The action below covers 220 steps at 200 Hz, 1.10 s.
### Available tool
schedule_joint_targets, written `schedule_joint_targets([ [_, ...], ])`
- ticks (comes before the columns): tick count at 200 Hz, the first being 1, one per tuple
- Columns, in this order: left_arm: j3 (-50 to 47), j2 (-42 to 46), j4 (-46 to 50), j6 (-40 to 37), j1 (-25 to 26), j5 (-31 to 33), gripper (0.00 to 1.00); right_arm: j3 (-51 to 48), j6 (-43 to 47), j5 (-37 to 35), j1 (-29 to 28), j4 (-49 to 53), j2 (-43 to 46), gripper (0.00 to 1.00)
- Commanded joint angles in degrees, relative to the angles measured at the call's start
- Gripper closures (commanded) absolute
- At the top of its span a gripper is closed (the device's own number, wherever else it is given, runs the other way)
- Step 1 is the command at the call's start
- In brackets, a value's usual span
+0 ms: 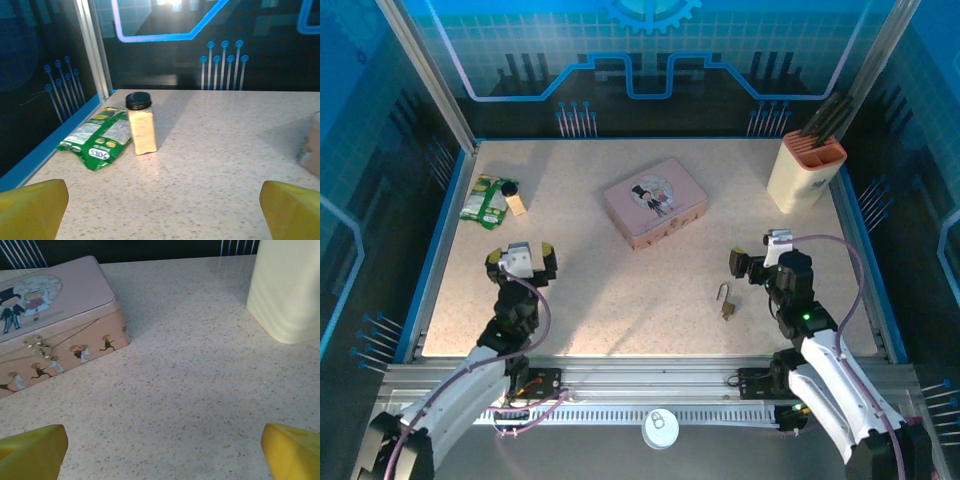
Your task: Unlock a padlock with a key
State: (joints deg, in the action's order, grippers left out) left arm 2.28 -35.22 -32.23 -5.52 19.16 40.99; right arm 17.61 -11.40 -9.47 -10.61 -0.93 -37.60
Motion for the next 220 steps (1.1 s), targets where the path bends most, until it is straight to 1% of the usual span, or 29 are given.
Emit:
schedule_joint_targets([
  [1, -0.91, -4.68, -5.93, 0.57, -5.01, -6.80, 0.01, -1.26, 4.49, -1.34, 1.07, -8.09, -0.54, 0.00],
  [18, 0.14, -10.93, -7.79, 1.28, -8.29, -12.61, 0.01, -3.86, 6.78, -2.08, 1.10, -15.06, -1.18, 0.00],
  [28, 1.09, -14.48, -9.99, 1.32, -8.72, -13.80, 0.01, -5.26, 8.22, -2.45, 1.20, -19.58, -2.18, 0.00],
  [56, 5.08, -24.20, -13.32, 0.60, -11.32, -22.16, 0.01, -5.92, 11.41, -2.44, 1.23, -26.54, -7.85, 0.00],
  [64, 5.51, -27.24, -16.29, 0.43, -11.89, -24.94, 0.01, -6.07, 11.95, -2.30, 1.31, -28.69, -10.25, 0.00],
  [72, 5.43, -30.34, -20.81, 0.50, -12.11, -26.39, 0.01, -6.13, 12.26, -2.33, 1.34, -31.11, -12.38, 0.00],
  [95, 6.56, -38.91, -30.30, -0.81, -12.55, -28.74, 0.01, -6.39, 13.61, -1.82, 1.57, -38.03, -18.53, 0.00],
  [104, 7.80, -41.07, -30.49, 0.07, -13.44, -31.68, 0.01, -6.23, 14.27, -1.18, 1.92, -39.93, -20.76, 0.00],
  [112, 8.87, -43.04, -30.20, 0.84, -14.86, -37.23, 0.01, -5.68, 15.18, -0.68, 1.93, -40.86, -22.68, 0.00],
  [116, 9.04, -44.24, -31.24, 0.90, -15.10, -38.67, 0.01, -5.46, 15.52, -0.26, 1.95, -41.17, -23.62, 0.00],
  [123, 9.08, -46.93, -33.93, 0.69, -15.16, -38.86, 0.01, -5.13, 15.71, 0.09, 2.00, -42.01, -25.05, 0.00],
  [132, 9.22, -50.94, -37.45, 1.41, -15.25, -36.61, 0.01, -5.11, 15.71, 0.30, 2.12, -43.79, -26.98, 0.01],
  [142, 9.54, -56.56, -44.47, 1.65, -15.63, -35.21, 0.01, -5.17, 15.69, 1.12, 2.39, -46.55, -29.08, 0.00],
  [147, 9.14, -57.57, -46.34, 1.51, -15.64, -34.92, 0.01, -5.17, 15.57, 1.55, 2.64, -47.56, -29.96, 0.00],
  [160, 9.87, -54.66, -39.66, 2.93, -16.47, -35.35, 0.01, -4.87, 15.07, 3.24, 3.43, -50.37, -32.69, 0.00],
  [172, 12.63, -54.70, -35.46, 3.23, -16.61, -34.06, 0.01, -4.54, 14.46, 4.45, 4.25, -52.74, -35.06, 0.00],
  [192, 19.72, -53.97, -20.88, 5.33, -17.69, -32.67, 0.01, -3.81, 13.70, 6.26, 5.72, -56.90, -39.36, 0.00],
  [201, 19.33, -53.67, -21.50, 6.47, -19.08, -35.25, 0.01, -3.42, 13.27, 7.24, 6.33, -58.32, -41.10, 0.00],
  [220, 19.09, -53.85, -22.04, 6.49, -19.29, -35.36, 0.01, -2.75, 12.23, 8.70, 7.57, -60.01, -44.60, 0.00],
])
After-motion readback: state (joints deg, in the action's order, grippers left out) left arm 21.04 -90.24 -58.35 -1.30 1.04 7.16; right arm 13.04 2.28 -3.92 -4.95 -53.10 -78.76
